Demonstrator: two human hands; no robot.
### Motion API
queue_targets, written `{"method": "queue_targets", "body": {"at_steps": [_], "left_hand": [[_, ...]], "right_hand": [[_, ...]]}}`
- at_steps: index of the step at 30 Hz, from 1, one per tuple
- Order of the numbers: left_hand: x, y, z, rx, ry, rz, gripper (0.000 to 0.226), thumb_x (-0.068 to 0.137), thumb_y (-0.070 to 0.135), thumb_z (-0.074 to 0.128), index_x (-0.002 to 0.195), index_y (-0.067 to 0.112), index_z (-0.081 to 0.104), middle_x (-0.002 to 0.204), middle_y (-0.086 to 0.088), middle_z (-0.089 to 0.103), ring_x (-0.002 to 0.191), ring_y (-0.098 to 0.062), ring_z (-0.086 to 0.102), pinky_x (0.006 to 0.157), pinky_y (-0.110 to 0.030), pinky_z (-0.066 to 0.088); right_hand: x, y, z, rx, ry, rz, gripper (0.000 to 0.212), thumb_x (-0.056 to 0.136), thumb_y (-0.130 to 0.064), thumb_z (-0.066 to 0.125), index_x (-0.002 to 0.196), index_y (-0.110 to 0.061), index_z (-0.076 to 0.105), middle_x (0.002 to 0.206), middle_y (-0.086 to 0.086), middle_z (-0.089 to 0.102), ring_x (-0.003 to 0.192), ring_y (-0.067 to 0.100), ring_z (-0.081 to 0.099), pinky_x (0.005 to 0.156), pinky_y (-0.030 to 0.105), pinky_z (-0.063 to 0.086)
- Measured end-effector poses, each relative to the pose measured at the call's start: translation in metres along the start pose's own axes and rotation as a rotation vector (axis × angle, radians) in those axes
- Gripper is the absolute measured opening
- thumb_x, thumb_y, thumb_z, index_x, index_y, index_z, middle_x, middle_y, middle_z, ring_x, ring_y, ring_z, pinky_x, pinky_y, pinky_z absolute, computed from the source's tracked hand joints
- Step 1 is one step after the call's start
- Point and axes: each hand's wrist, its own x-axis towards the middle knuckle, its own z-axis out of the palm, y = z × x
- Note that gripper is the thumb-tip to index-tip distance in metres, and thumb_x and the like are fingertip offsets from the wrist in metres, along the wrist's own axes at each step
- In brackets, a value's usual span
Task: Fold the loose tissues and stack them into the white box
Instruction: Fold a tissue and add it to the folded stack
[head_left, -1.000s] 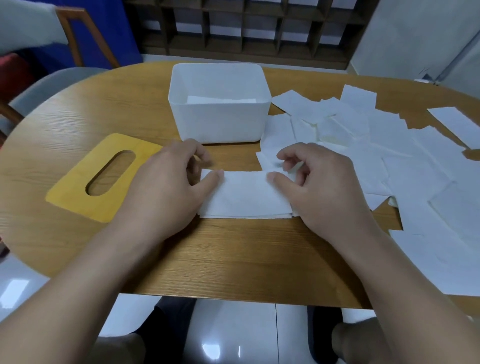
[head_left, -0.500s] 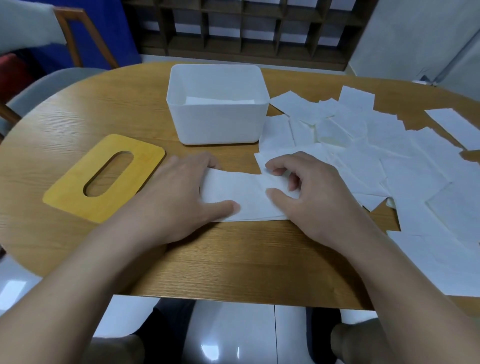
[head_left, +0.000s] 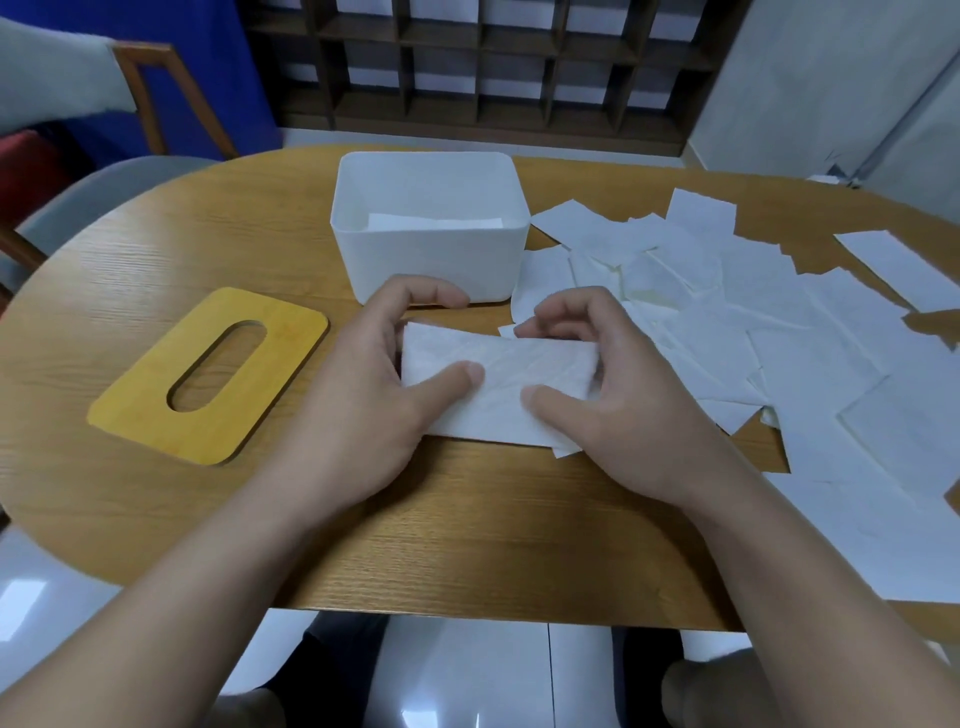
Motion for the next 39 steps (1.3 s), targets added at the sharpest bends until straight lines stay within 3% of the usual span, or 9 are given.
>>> {"method": "queue_targets", "body": {"at_steps": [3,5,10,13,16,22,27,33,39], "left_hand": [[-0.002,0.003,0.005,-0.058,0.045,0.079,0.046,0.097,0.004,0.082,0.132,0.027,0.063,0.112,0.003,0.074,0.105,-0.021,0.071,0.093,-0.042,0.06],[-0.003,0.002,0.007,-0.083,0.077,0.103,0.044,0.096,0.0,0.08,0.129,0.022,0.062,0.105,0.0,0.073,0.1,-0.02,0.07,0.091,-0.04,0.058],[-0.01,-0.009,0.01,-0.079,0.123,0.081,0.059,0.083,-0.002,0.07,0.135,0.018,0.053,0.1,-0.009,0.073,0.089,-0.031,0.064,0.079,-0.04,0.051],[-0.01,-0.011,0.008,-0.09,0.16,0.069,0.066,0.079,-0.003,0.065,0.14,0.019,0.051,0.098,-0.01,0.071,0.082,-0.025,0.061,0.07,-0.029,0.051],[-0.007,-0.01,0.011,-0.104,0.166,0.078,0.065,0.081,-0.002,0.066,0.14,0.023,0.054,0.099,-0.01,0.072,0.085,-0.021,0.064,0.073,-0.028,0.051],[-0.007,-0.011,0.009,-0.148,0.18,0.093,0.065,0.091,-0.012,0.07,0.144,0.022,0.054,0.106,-0.011,0.071,0.093,-0.017,0.065,0.081,-0.031,0.054],[-0.009,-0.013,0.011,-0.126,0.174,0.089,0.069,0.089,-0.008,0.071,0.147,0.023,0.049,0.108,-0.011,0.069,0.086,-0.019,0.064,0.074,-0.031,0.054],[-0.009,-0.014,0.007,-0.002,0.174,0.08,0.07,0.092,0.001,0.073,0.149,0.032,0.047,0.109,-0.003,0.069,0.098,-0.025,0.068,0.086,-0.045,0.055],[-0.009,-0.008,0.002,-0.024,0.191,0.085,0.069,0.096,-0.006,0.071,0.148,0.032,0.047,0.109,-0.006,0.071,0.104,-0.027,0.072,0.091,-0.053,0.062]], "right_hand": [[-0.001,-0.004,0.004,0.287,0.076,0.022,0.056,0.096,-0.009,0.077,0.138,-0.041,0.058,0.126,-0.015,0.076,0.097,0.021,0.077,0.086,0.058,0.064],[-0.001,-0.006,0.008,0.409,0.15,-0.001,0.056,0.096,0.004,0.072,0.138,-0.031,0.061,0.117,-0.005,0.079,0.094,0.035,0.077,0.083,0.062,0.064],[-0.001,-0.005,0.022,0.394,0.123,0.0,0.057,0.094,0.011,0.063,0.135,-0.027,0.058,0.108,-0.001,0.078,0.082,0.031,0.069,0.07,0.046,0.056],[-0.004,-0.006,0.029,0.284,0.092,-0.017,0.056,0.093,0.007,0.064,0.133,-0.031,0.057,0.109,-0.005,0.078,0.069,0.006,0.063,0.059,0.021,0.048],[-0.005,-0.006,0.026,0.259,0.112,-0.026,0.054,0.095,0.001,0.068,0.134,-0.035,0.057,0.112,-0.007,0.077,0.074,0.009,0.067,0.061,0.023,0.05],[-0.004,-0.006,0.023,0.349,0.127,0.025,0.05,0.099,-0.001,0.07,0.135,-0.034,0.059,0.107,0.004,0.077,0.094,0.038,0.073,0.076,0.062,0.062],[-0.004,-0.003,0.029,0.242,0.107,0.036,0.048,0.096,-0.006,0.07,0.128,-0.041,0.06,0.114,-0.006,0.072,0.071,0.012,0.066,0.058,0.03,0.054],[-0.002,-0.001,0.03,0.292,0.103,0.035,0.047,0.097,-0.005,0.07,0.128,-0.039,0.06,0.113,-0.004,0.072,0.094,0.03,0.074,0.077,0.058,0.062],[-0.004,-0.004,0.019,0.218,0.134,-0.026,0.031,0.103,-0.017,0.076,0.127,-0.026,0.059,0.106,-0.007,0.081,0.093,0.013,0.079,0.075,0.034,0.066]]}}
